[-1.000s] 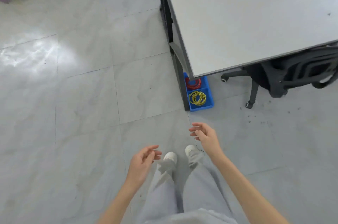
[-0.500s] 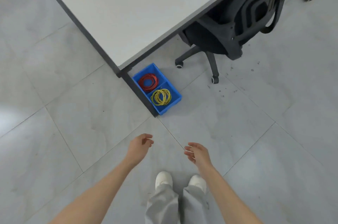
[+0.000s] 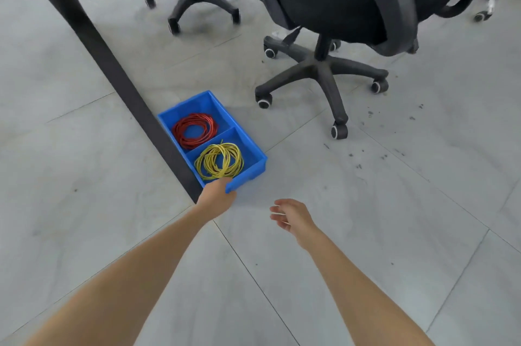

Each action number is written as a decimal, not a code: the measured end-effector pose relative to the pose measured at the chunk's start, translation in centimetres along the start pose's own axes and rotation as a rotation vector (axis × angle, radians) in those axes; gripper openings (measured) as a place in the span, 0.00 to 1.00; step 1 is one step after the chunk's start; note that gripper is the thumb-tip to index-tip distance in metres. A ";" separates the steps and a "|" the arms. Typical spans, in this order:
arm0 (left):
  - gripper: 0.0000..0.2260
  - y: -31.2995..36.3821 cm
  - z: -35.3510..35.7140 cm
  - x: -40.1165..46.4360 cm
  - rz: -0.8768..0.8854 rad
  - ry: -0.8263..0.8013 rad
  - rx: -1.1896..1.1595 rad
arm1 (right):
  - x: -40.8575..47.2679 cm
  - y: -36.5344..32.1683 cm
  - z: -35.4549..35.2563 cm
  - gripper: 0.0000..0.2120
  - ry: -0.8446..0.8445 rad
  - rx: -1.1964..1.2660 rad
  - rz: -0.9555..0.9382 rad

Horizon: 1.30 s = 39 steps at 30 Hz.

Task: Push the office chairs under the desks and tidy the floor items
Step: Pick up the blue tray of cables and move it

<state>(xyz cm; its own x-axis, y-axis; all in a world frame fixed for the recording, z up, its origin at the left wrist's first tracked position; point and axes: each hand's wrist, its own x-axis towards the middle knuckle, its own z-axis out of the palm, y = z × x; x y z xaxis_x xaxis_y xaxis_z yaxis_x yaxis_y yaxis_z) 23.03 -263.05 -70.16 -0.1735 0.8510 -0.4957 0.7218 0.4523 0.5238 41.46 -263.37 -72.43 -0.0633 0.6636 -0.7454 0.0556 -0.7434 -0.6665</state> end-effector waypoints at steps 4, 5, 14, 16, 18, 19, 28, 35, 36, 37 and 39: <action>0.16 -3.1 3.2 5.2 0.067 -0.074 0.185 | 4.1 2.6 -0.1 0.09 -0.057 -0.008 -0.033; 0.17 -3.7 3.6 5.9 0.071 -0.084 0.213 | 4.3 3.2 -0.4 0.10 -0.063 0.000 -0.026; 0.28 -4.5 4.2 5.1 -0.020 -0.026 0.315 | 3.5 6.7 -3.7 0.09 -0.049 0.051 0.021; 0.29 -4.3 5.1 4.5 0.013 -0.002 0.305 | 4.3 7.0 -4.0 0.09 -0.019 0.070 0.007; 0.29 -3.9 6.5 3.4 0.057 0.006 0.286 | 4.9 7.3 -4.0 0.11 0.004 0.088 0.003; 0.29 -3.5 7.3 2.6 0.077 -0.001 0.267 | 5.0 7.4 -4.0 0.11 0.015 0.092 0.000; 0.28 1.2 16.3 -6.5 0.240 -0.399 0.064 | 2.5 10.3 -7.0 0.16 0.149 0.122 -0.072; 0.23 3.8 20.2 -8.3 0.265 -0.717 -0.295 | 0.6 15.0 -13.7 0.14 0.508 0.089 -0.079; 0.21 4.2 19.8 -7.8 0.281 -0.651 -0.337 | 0.6 14.8 -14.4 0.14 0.526 0.087 -0.084; 0.20 4.5 19.3 -7.2 0.294 -0.557 -0.374 | 0.9 14.3 -15.0 0.15 0.546 0.084 -0.093; 0.19 4.4 17.6 -5.6 0.315 -0.299 -0.384 | 1.8 13.1 -15.8 0.16 0.593 0.067 -0.119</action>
<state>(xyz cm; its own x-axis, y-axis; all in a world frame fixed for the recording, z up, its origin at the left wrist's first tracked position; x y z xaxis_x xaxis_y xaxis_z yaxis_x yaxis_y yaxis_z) 39.00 -270.51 -77.31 0.2475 0.8728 -0.4206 0.4038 0.3017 0.8637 57.86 -270.56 -82.64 0.5018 0.6616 -0.5572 0.0184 -0.6522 -0.7578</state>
